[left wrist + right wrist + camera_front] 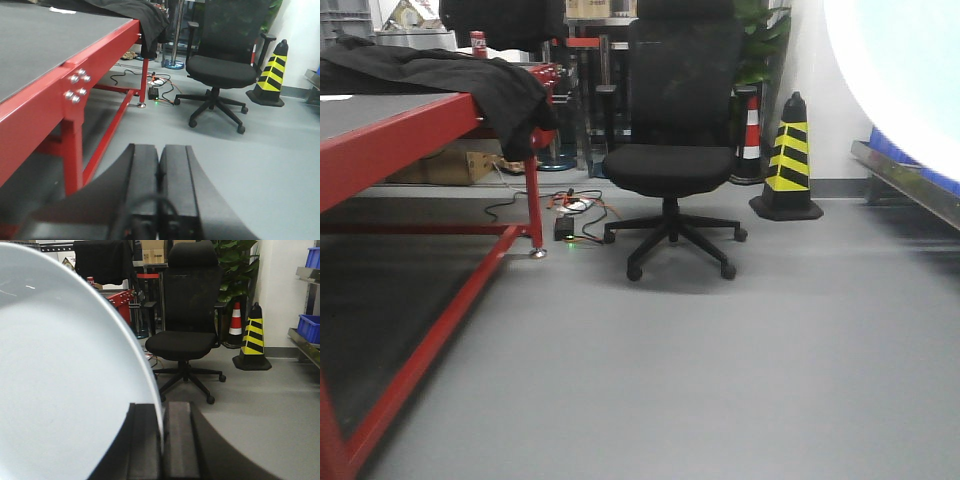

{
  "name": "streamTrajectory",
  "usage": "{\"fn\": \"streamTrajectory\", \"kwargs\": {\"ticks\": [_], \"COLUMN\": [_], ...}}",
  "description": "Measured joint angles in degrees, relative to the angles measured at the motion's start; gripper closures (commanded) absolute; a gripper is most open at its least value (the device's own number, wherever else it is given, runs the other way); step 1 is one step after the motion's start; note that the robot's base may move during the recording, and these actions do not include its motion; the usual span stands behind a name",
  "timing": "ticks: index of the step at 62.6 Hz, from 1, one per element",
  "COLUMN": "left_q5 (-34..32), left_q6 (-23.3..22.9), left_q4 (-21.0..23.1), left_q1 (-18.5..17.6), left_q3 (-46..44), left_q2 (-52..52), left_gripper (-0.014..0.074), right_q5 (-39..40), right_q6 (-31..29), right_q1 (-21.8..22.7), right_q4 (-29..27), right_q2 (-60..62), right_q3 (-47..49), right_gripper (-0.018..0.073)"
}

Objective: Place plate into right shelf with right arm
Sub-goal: 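Drive the base toward the metal shelf rack of blue bins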

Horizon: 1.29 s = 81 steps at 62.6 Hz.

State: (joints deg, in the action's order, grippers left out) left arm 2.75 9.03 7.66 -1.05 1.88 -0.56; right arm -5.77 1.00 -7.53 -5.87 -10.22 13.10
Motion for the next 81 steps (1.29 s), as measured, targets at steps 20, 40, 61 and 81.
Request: {"fn": "streamTrajectory", "kwargs": {"ticks": [20,40,61,81], "left_q5": [0.0,0.0,0.0,0.0], "left_q6": [0.0,0.0,0.0,0.0], "left_q4": [0.0,0.0,0.0,0.0], "left_q1": [0.0,0.0,0.0,0.0], "left_q3": [0.0,0.0,0.0,0.0], "left_q2": [0.0,0.0,0.0,0.0], "left_gripper": [0.0724,0.0724,0.0724,0.0724], "right_q5": [0.0,0.0,0.0,0.0], "right_q6": [0.0,0.0,0.0,0.0], "right_q1": [0.0,0.0,0.0,0.0], "right_q4": [0.0,0.0,0.0,0.0], "right_q2": [0.0,0.0,0.0,0.0], "right_q3": [0.0,0.0,0.0,0.0], "right_gripper": [0.0494,0.0494,0.0494,0.0494]}}
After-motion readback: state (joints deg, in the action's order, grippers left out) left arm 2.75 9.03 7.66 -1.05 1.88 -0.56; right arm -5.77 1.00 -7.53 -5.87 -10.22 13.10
